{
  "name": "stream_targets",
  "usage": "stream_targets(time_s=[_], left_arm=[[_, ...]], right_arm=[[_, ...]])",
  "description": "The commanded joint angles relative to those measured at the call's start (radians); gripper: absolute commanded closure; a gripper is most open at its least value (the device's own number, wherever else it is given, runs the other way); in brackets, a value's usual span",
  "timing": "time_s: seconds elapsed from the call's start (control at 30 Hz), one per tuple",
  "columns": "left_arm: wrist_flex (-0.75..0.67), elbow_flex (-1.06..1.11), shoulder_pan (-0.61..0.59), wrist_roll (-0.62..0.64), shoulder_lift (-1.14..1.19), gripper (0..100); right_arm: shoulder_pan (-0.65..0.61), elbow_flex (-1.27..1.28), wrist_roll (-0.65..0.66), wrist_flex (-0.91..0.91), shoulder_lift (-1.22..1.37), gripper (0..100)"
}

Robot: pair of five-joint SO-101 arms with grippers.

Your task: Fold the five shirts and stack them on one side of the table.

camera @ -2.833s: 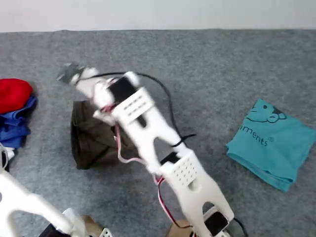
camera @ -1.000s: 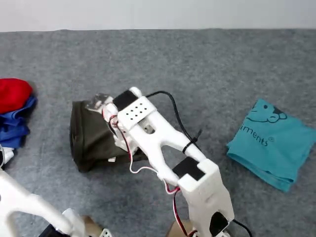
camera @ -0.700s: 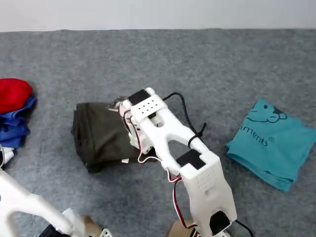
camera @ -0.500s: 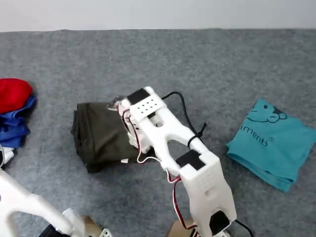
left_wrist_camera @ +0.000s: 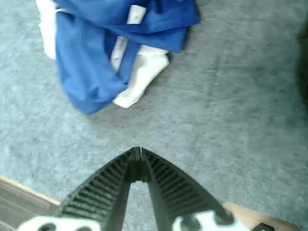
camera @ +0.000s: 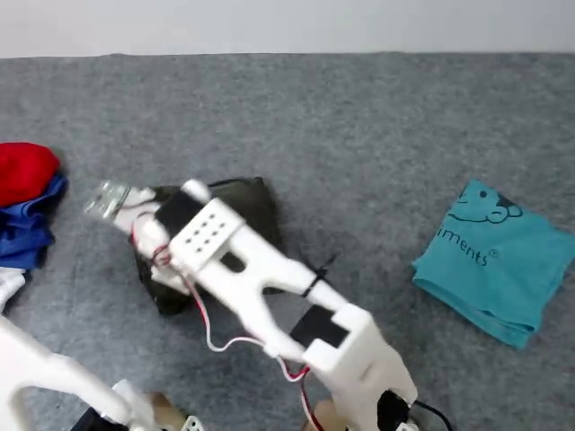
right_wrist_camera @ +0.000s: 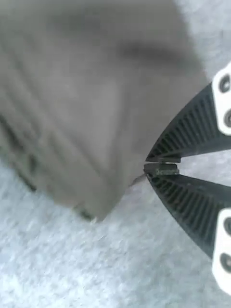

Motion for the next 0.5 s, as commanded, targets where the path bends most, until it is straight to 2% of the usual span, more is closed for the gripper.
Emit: stream_targets(time_s=[0.0,0.27,0.47], left_arm=[[-0.032,-0.038,-0.058,0.009,-0.025,99],[-0.058,-0.036,-0.166,0.006,-0.025,99],[-0.055,-0.036,-0.16,0.006,-0.025,99]], right_arm=[[-0.061,-0.046,-0.002,-0.079,0.059,98.9],[-0.122,-0.152,0.003,-0.163,0.166,98.9],[-0.116,-0.423,0.103,0.053,0.133,98.9]])
